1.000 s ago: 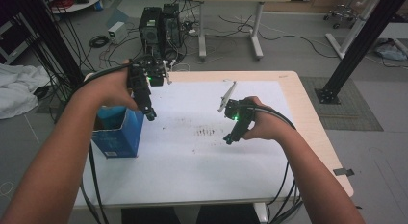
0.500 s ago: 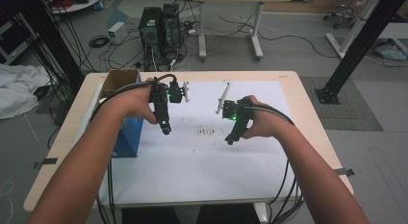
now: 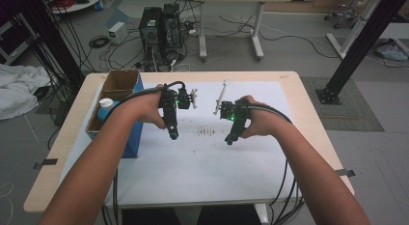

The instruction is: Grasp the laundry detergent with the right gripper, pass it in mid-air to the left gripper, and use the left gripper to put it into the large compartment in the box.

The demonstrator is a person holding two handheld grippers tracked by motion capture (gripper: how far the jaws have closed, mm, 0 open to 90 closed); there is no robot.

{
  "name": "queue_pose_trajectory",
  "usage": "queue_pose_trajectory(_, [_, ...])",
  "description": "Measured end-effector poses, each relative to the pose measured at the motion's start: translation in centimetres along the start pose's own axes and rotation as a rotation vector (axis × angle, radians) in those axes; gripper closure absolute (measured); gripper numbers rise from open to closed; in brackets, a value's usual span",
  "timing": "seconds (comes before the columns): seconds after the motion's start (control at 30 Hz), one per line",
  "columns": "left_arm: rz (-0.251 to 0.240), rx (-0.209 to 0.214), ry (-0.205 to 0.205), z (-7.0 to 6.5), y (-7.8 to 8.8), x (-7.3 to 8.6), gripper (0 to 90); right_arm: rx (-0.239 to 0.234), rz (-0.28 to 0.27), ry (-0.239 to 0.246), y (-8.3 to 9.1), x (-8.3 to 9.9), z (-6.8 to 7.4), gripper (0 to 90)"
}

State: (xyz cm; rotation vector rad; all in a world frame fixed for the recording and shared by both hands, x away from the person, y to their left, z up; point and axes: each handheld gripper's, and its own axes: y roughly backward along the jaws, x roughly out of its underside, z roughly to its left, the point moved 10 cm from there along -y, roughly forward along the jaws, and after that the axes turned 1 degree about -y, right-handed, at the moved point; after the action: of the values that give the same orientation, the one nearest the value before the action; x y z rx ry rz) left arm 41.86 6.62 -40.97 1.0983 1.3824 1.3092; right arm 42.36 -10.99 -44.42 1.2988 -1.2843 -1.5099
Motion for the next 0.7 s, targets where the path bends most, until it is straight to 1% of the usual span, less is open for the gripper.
queue_pose_trajectory(0.03, [-0.005, 0.004, 0.003, -0.03, -0.1, -0.06, 5.0, -0.002, 0.005, 0.002, -0.01, 0.05, -0.02, 11.5])
queue_pose_trajectory(0.13, [0.003, 0.008, 0.0, 0.0, -0.19, -0.02, 5.0, -0.002, 0.006, 0.002, 0.09, 0.07, -0.05, 11.4])
queue_pose_trajectory(0.23, [-0.002, 0.006, 0.002, 0.04, -0.22, -0.08, 5.1, 0.001, 0.001, -0.005, 0.23, 0.0, -0.08, 11.5])
queue_pose_trajectory(0.43, [-0.009, 0.004, 0.008, 0.05, -0.32, -0.11, 5.0, 0.001, 0.0, 0.0, 0.13, -0.11, -0.1, 11.4])
queue_pose_trajectory(0.5, [-0.02, 0.0, 0.01, 0.13, -0.25, -0.11, 5.0, 0.002, 0.007, 0.001, 0.14, -0.12, -0.11, 11.4])
queue_pose_trajectory(0.63, [-0.026, -0.001, 0.009, 0.17, -0.12, -0.04, 5.0, 0.004, 0.013, 0.002, 0.25, -0.16, -0.11, 11.4])
queue_pose_trajectory(0.7, [-0.033, -0.002, 0.011, 0.16, -0.1, -0.04, 5.0, 0.004, 0.007, 0.007, 0.29, -0.26, -0.14, 11.5])
